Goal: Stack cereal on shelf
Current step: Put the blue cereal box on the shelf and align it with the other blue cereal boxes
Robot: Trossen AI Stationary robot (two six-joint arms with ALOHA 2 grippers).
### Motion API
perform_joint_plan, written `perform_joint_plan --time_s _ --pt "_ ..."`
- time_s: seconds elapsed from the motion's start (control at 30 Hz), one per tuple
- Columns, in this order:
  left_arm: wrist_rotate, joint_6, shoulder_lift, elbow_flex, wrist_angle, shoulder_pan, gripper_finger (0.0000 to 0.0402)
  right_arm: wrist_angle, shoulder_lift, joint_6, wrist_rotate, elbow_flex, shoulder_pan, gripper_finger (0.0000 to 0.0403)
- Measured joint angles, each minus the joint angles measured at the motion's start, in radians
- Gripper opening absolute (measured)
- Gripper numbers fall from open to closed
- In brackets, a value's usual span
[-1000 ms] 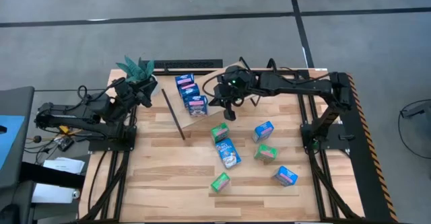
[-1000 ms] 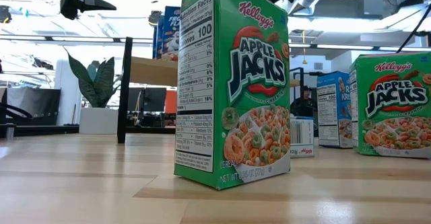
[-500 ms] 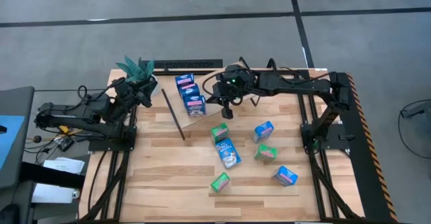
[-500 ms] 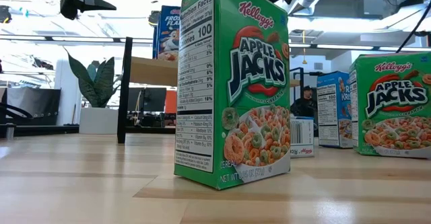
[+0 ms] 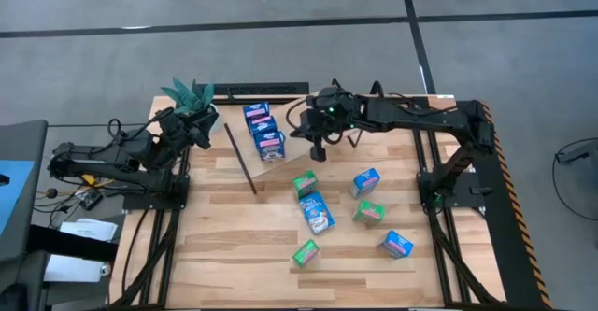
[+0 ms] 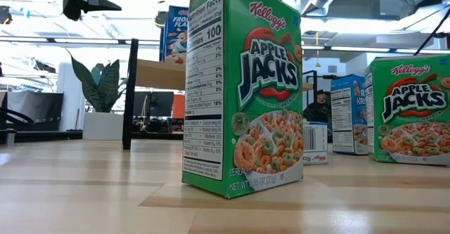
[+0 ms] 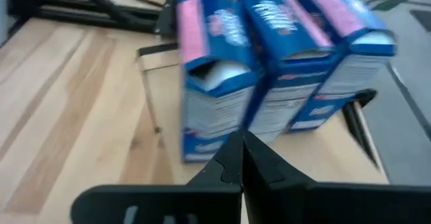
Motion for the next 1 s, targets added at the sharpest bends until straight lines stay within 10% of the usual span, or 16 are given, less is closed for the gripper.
perform_joint_plan --time_s 1.0 --pt "0.0 -0.003 0.0 0.0 0.0 0.0 0.0283 0.029 0.003 0.005 0.024 0.0 0.016 0.0014"
